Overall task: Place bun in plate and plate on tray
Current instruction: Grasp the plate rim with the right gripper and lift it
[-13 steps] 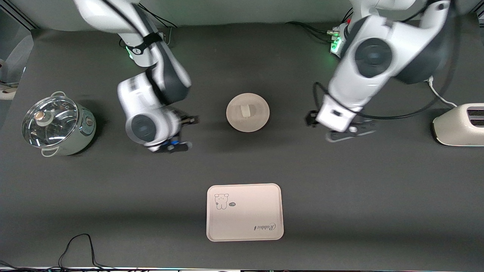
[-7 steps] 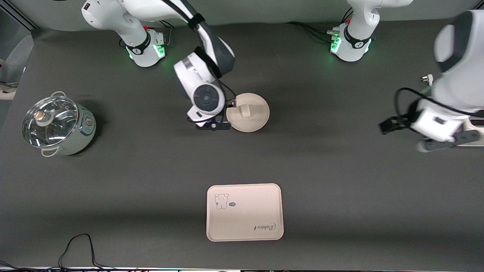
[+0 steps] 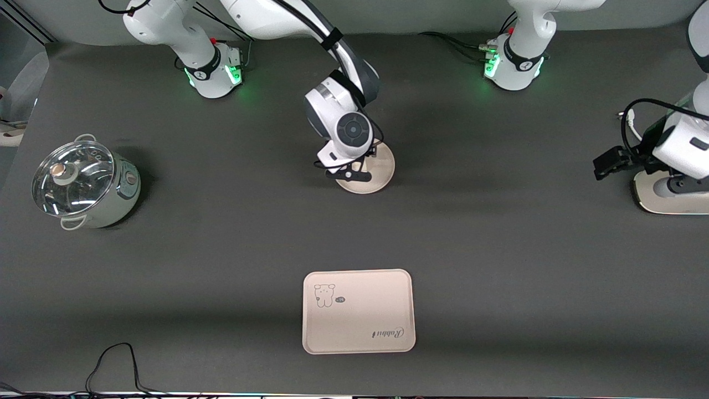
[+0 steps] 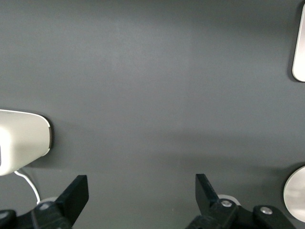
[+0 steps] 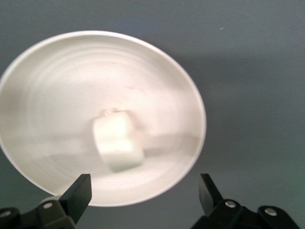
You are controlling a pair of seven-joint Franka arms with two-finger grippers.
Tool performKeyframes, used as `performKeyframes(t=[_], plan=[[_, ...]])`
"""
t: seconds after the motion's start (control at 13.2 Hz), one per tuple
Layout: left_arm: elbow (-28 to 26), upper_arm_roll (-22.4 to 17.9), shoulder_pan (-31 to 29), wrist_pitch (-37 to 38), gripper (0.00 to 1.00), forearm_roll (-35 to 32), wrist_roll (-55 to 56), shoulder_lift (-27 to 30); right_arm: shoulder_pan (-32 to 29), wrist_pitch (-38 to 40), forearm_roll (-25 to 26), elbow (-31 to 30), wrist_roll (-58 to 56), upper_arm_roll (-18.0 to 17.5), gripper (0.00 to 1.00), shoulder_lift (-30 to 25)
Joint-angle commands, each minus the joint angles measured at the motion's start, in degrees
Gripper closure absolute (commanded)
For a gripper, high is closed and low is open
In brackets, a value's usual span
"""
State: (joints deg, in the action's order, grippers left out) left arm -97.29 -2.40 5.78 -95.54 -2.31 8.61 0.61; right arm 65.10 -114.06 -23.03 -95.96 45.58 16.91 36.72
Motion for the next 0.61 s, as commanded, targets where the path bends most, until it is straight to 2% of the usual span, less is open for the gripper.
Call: performKeyframes(t=[0.0,0.23,0.38,0.53], plan=[[-6.9,-0.3,1.1,-3.3,0.0,0.2,-1.2,4.7,1.7,-2.0,-1.7,1.8,3.0,0.8,0.01,1.9],[-9.8,-0.8,0.2,-5.5,0.0,0.4,-1.3,6.9,3.0,-4.1,-1.7,2.6,4.6,0.8,0.17,4.1],[-9.1,-1.8,-0.2,-5.5,0.0,0.8,-2.2,6.7,3.1,-4.4,-1.7,2.5,5.3,0.7,0.31,4.4],[-9.1,-2.0,-0.3,-5.6,0.0,0.7,-3.1,6.6,3.1,-4.5,-1.7,2.3,5.3,0.7,0.38,4.4]])
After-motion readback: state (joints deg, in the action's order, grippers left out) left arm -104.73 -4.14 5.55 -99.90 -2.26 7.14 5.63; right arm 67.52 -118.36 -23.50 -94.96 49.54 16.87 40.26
